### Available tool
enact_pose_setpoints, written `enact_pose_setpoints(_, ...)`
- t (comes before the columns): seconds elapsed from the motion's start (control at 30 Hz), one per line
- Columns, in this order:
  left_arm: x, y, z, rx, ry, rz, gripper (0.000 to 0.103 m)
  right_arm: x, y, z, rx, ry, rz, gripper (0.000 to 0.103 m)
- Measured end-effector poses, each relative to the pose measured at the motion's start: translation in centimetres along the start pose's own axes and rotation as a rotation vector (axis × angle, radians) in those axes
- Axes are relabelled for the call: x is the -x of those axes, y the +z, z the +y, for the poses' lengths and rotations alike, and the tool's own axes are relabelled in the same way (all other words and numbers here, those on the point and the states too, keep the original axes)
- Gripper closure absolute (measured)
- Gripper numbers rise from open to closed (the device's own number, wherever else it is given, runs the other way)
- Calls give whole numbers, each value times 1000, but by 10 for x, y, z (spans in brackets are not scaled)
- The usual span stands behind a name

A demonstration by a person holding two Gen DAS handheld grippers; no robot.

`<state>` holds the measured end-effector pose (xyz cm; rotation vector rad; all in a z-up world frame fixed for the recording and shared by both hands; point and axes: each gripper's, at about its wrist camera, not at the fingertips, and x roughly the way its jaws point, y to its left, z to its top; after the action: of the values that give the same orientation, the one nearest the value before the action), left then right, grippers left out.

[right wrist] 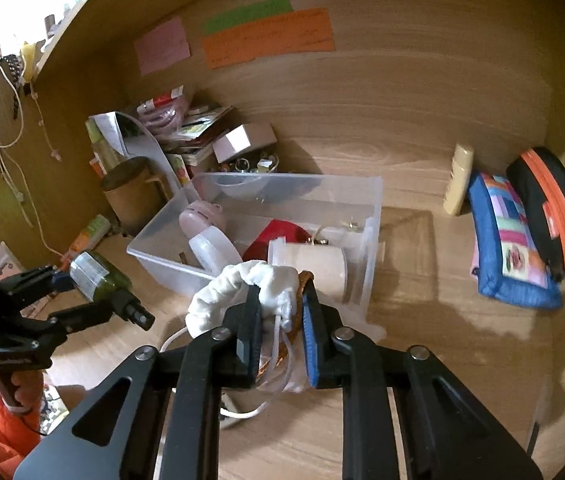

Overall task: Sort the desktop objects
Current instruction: 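Carry the green bottle with left tool while right tool carries the white pouch over the bin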

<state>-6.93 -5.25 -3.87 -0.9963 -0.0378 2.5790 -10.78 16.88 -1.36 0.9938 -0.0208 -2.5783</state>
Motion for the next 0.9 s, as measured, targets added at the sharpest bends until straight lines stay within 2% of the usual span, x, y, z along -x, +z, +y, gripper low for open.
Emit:
enact_pose_setpoints(0.47, -4, 26, 29, 51, 16, -16, 40, -24, 26, 8, 28, -17, -11, 88)
enact_pose_setpoints(0.77, -9, 39, 40, 66, 25, -20, 40, -25, 33, 18, 32, 53, -38, 88)
enact_pose_setpoints(0.9, -15, 42, 43, 71, 23, -10, 40, -16, 35, 28, 56, 56, -76, 88)
